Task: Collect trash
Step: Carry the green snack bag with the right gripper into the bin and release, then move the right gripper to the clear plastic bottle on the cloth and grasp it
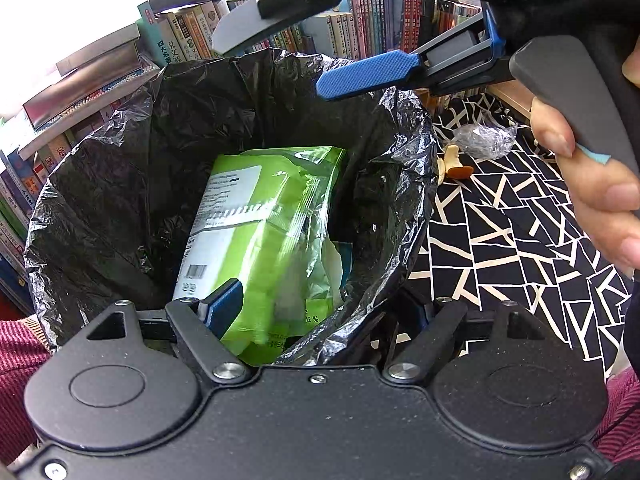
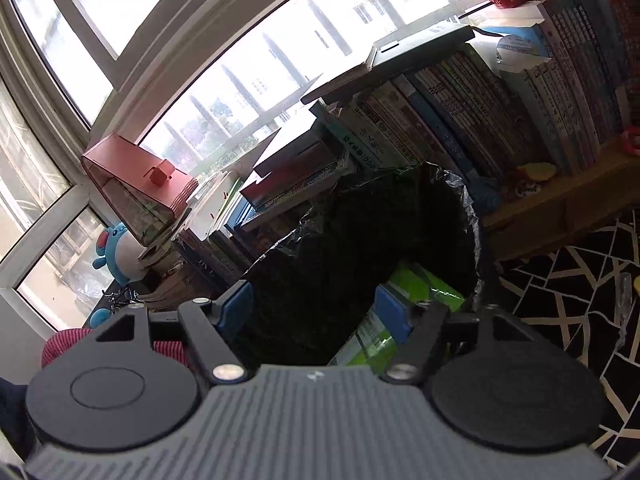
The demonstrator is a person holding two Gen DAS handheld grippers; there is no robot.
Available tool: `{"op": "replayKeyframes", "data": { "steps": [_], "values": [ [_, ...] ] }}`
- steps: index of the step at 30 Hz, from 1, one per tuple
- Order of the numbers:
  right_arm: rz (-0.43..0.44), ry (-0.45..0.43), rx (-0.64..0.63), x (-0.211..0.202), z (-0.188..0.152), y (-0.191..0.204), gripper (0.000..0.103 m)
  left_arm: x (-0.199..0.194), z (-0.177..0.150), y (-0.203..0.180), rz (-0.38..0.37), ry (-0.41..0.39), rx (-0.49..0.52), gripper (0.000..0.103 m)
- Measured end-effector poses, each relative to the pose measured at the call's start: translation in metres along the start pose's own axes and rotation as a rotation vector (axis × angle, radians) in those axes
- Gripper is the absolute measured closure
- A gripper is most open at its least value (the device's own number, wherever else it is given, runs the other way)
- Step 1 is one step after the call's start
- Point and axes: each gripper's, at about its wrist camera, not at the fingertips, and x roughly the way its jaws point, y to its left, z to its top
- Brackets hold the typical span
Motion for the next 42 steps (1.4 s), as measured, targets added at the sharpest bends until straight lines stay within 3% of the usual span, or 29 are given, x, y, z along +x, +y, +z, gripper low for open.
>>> {"op": "replayKeyframes", "data": {
  "steps": [16, 24, 32, 39, 42],
  "values": [
    [-0.059, -0.052, 0.003, -0.008, 0.005, -0.005, 0.019, 0.0, 0.0, 0.0, 0.0, 0.0, -0.001, 0.024],
    [-0.158, -0.109, 0.009, -0.019, 0.01, -0.016, 0.017, 0.0, 0.0, 0.0, 0.0, 0.0, 0.0, 0.024],
    [-0.403, -0.148, 0.064, -0.023, 0.012, -0.054, 0.015, 0.0, 0.0, 0.0, -0.002, 0.001, -0.001, 0.024],
    [-0.698, -0.122, 0.141, -0.012, 0.002, -0.117, 0.015, -0.001, 0.001, 0.001, -0.006, 0.005, -0.005, 0.024],
    [-0.786, -0.111, 0.188, -0.009, -0.004, -0.146, 0.015, 0.0, 0.001, 0.002, -0.009, 0.009, -0.009, 0.024]
  ]
}}
